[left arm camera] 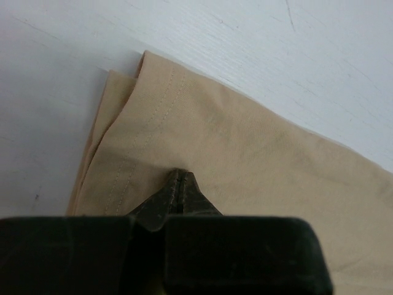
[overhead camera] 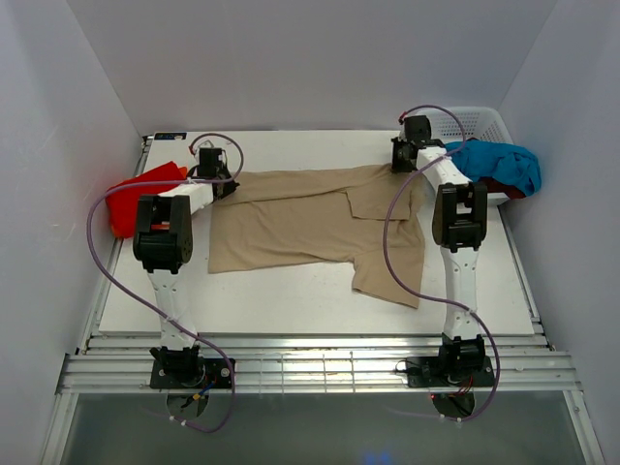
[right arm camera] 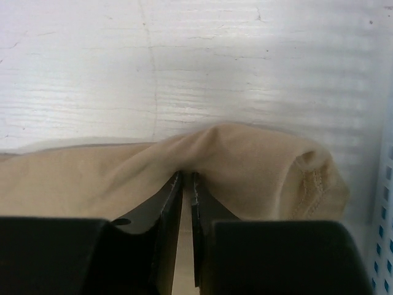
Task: Fold and stack the t-shirts
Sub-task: Fold the tshirt
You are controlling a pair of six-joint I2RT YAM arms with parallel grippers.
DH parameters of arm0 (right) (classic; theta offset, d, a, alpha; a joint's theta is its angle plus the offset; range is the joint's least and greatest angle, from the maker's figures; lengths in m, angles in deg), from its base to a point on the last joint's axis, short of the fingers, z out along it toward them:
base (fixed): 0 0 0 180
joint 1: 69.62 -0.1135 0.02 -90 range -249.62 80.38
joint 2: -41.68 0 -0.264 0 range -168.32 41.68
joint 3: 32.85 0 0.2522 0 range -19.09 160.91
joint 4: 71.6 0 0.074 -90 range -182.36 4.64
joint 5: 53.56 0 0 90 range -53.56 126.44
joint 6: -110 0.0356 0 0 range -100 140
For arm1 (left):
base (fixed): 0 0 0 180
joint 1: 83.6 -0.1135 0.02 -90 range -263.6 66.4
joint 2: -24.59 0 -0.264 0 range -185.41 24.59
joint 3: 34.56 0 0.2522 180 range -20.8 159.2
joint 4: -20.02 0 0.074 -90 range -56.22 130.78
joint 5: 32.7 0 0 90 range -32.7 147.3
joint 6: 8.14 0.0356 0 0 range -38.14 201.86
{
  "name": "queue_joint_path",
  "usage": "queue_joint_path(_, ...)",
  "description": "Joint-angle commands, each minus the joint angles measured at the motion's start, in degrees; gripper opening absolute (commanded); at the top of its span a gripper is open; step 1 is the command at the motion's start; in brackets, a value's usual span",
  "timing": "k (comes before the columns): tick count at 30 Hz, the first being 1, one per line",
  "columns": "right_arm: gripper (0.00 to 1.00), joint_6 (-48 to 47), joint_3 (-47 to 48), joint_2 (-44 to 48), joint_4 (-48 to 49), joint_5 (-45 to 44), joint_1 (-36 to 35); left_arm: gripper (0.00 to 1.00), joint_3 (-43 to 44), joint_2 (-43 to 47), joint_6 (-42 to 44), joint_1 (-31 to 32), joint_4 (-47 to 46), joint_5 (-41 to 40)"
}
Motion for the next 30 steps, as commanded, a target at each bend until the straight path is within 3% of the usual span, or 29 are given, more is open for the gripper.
queue_joint_path(1, 0.18, -1.2, -3.9, 4.7, 7.8, 7.7, 0.7, 0.00, 1.3, -1.1, 1.3, -0.6, 3.2, -1.5)
queue_joint_path(4, 0.20, -1.6, -13.5, 15.8, 15.3, 5.6, 0.7, 0.02, 0.5, 2.5, 2.2, -0.6, -0.9, -0.9)
queue_joint_path(7, 0.24, -2.3, -25.8, 30.1, 23.0, 3.6, 0.6, 0.28, -0.5, 6.3, 3.2, -0.5, -4.1, -0.9)
queue_joint_path(8, 0.27, -2.8, -27.7, 33.0, 23.3, 3.1, 0.5, 0.48, -0.5, 8.8, 3.5, -0.5, -6.0, -1.0)
queue_joint_path(9, 0.28, -3.5, -29.2, 35.6, 22.9, 2.9, 0.4, 0.57, -0.8, 10.1, 4.0, -0.4, -6.6, -1.2)
queue_joint_path(10, 0.29, -3.9, -32.0, 40.3, 22.2, 0.5, 0.2, 0.63, -1.0, 11.6, 4.2, -0.3, -7.8, -1.4)
queue_joint_path(12, 0.42, -4.7, -35.1, 44.3, 19.0, -1.4, -0.7, 0.73, -1.8, 16.0, 4.7, 0.2, -8.7, -2.1)
queue_joint_path(13, 0.43, -4.6, -37.9, 47.1, 17.6, -3.1, -0.9, 0.74, -3.2, 17.6, 4.8, 0.5, -9.4, -2.4)
queue_joint_path(14, 0.37, -4.6, -39.6, 48.3, 14.5, -3.4, -1.4, 0.74, -4.1, 19.2, 5.0, 0.8, -9.5, -2.7)
queue_joint_path(16, 0.21, -3.2, -43.5, 51.5, 11.8, -5.3, -1.7, 0.59, -7.7, 23.8, 5.0, 1.5, -8.8, -2.9)
queue_joint_path(17, 0.08, -2.0, -47.8, 52.3, 9.6, -6.0, -2.0, 0.36, -9.2, 25.4, 4.6, 1.7, -8.3, -2.5)
queue_joint_path(18, 0.08, -0.9, -50.2, 53.2, 9.0, -5.6, -2.2, 0.04, -10.8, 28.2, 3.9, 1.7, -7.7, -2.3)
queue_joint_path(19, 0.08, 0.3, -52.7, 54.9, 8.7, -3.8, -2.4, 0.00, -14.6, 29.7, 2.4, 1.7, -6.2, -2.0)
queue_joint_path(24, 0.08, 3.4, -66.6, 58.9, 8.7, -5.4, -6.6, 0.00, -29.9, 40.1, -1.3, 2.5, -5.7, -1.5)
queue_joint_path(30, 0.08, 5.1, -72.0, 59.4, 8.9, -7.5, -8.7, 0.00, -43.3, 51.5, -2.2, 3.8, -4.9, -1.7)
